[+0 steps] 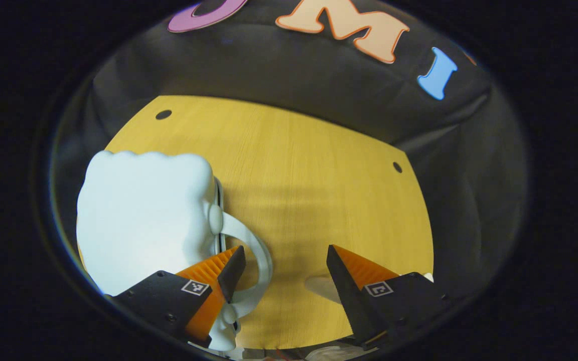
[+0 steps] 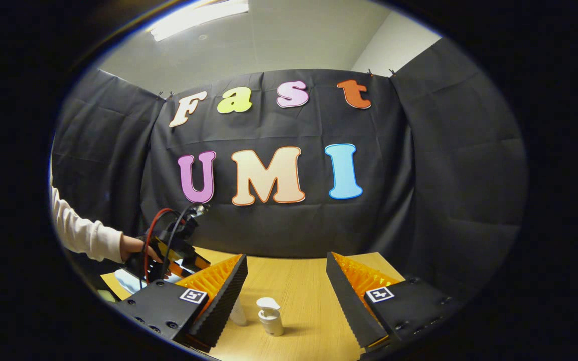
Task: First open the suitcase, pack the skin care products into it, and then close the suitcase.
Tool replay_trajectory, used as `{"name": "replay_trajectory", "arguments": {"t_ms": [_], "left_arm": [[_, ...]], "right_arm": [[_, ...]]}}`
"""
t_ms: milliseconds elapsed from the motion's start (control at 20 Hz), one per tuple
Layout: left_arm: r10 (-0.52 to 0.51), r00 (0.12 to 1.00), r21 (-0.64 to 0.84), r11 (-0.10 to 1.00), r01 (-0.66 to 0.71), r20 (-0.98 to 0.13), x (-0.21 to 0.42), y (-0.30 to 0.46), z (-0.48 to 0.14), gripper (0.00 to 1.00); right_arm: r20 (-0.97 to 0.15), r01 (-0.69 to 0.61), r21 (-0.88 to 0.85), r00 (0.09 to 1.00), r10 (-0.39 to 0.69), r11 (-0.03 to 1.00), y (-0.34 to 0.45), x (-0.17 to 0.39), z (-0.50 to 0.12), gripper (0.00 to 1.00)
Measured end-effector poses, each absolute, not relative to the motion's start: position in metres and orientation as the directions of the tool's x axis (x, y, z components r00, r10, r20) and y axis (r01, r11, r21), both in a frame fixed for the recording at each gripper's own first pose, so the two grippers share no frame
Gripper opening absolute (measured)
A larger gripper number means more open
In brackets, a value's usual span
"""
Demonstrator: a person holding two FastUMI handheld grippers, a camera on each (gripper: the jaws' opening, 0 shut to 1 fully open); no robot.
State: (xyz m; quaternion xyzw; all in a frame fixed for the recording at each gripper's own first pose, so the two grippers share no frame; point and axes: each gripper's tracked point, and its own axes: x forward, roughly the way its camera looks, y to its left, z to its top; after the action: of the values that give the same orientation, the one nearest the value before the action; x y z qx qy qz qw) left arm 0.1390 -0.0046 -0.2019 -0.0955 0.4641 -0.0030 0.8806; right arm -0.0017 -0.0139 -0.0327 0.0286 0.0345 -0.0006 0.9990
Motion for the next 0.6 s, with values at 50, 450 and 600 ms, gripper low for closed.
{"name": "replay_trajectory", "arguments": {"t_ms": [50, 450, 600], "left_arm": [[-0.072, 0.536, -0.15, 0.983, -0.103, -0.841, 0.139, -0.001, -0.211, 0.96], [0.027, 0.367, -0.016, 0.993, -0.113, -0.93, 0.132, 0.008, -0.256, 0.79], [0.044, 0.346, 0.015, 0.996, -0.087, -0.937, 0.133, 0.014, -0.267, 0.59]], "right_arm": [[-0.072, 0.008, 0.064, 0.997, -0.003, 0.998, -0.016, -0.003, -0.035, 0.99], [-0.077, 0.041, 0.095, 0.996, -0.033, 0.995, -0.033, -0.007, -0.039, 0.99], [-0.079, 0.042, 0.093, 0.996, -0.035, 0.995, -0.037, -0.009, -0.038, 0.98]]}}
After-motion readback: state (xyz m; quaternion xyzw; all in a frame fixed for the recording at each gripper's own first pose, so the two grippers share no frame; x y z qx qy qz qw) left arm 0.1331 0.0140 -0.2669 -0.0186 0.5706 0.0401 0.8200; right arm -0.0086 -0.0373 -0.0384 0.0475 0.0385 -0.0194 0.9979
